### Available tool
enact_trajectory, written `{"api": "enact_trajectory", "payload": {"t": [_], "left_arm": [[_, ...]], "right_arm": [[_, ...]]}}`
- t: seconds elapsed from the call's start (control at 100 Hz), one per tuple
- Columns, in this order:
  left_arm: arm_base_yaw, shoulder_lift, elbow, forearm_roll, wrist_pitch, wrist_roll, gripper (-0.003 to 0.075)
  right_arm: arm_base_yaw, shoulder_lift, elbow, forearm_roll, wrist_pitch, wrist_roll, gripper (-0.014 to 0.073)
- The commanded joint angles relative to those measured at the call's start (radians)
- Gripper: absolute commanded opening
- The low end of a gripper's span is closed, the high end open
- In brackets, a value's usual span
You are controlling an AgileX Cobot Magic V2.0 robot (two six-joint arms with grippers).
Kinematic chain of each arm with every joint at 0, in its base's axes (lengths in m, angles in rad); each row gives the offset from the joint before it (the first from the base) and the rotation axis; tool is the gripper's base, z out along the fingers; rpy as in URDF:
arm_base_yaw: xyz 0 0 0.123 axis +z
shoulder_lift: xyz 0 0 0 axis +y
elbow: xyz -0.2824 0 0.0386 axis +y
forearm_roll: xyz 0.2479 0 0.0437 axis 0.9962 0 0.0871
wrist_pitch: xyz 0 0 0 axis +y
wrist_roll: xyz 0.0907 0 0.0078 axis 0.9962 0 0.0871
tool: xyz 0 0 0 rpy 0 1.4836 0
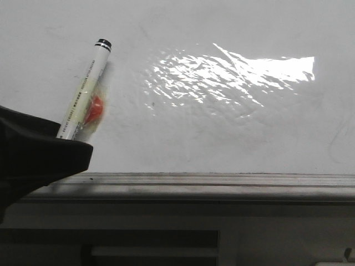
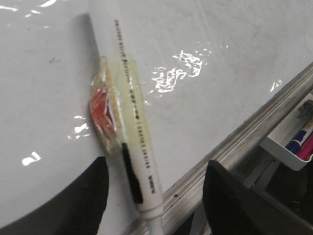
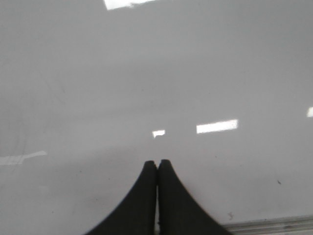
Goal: Write number 9 on whiteboard
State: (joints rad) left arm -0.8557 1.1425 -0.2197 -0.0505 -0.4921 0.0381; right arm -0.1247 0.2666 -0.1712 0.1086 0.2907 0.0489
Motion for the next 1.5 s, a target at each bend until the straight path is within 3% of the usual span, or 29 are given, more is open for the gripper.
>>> {"api": "enact_trajectory", "payload": {"t": [0.0,0.07,0.17,0.36,0.57,0.72,0.79,0.94,1.01,1.2,1.49], "left_arm": [[-0.01,0.014,-0.029,-0.009,-0.11,-0.009,0.0382],[-0.01,0.018,-0.029,-0.018,-0.114,-0.009,0.0337],[-0.01,0.018,-0.029,-0.057,-0.114,-0.009,0.0216],[-0.01,0.018,-0.029,-0.061,-0.117,-0.007,-0.002],[-0.01,0.018,-0.029,-0.01,-0.123,-0.006,-0.002],[-0.01,0.0,-0.029,0.196,-0.192,-0.006,-0.002],[-0.01,-0.004,-0.029,0.29,-0.249,-0.006,-0.002],[-0.01,-0.002,-0.029,0.362,-0.355,-0.006,-0.002],[-0.01,-0.002,-0.029,0.372,-0.356,-0.006,-0.002],[-0.01,-0.002,-0.029,0.388,-0.353,-0.006,-0.002],[-0.01,-0.002,-0.006,0.442,-0.344,-0.006,-0.002]], "right_arm": [[-0.005,0.016,-0.036,0.003,-0.071,-0.001,-0.0061],[-0.003,0.016,-0.036,0.003,-0.071,-0.001,-0.0061],[0.036,0.016,-0.036,0.015,-0.063,-0.001,-0.0061],[0.244,0.016,-0.056,0.015,-0.005,-0.001,-0.0061],[0.493,0.062,-0.164,0.015,0.077,-0.124,-0.0061],[0.644,0.163,-0.254,0.015,0.084,-0.204,-0.0049],[0.713,0.227,-0.296,0.015,0.079,-0.226,0.002],[0.839,0.37,-0.4,0.031,0.084,-0.226,0.0314],[0.889,0.43,-0.447,0.031,0.082,-0.226,0.0384],[0.987,0.582,-0.543,0.035,0.061,-0.224,0.0387],[1.001,0.728,-0.609,0.095,-0.01,-0.224,0.0387]]}}
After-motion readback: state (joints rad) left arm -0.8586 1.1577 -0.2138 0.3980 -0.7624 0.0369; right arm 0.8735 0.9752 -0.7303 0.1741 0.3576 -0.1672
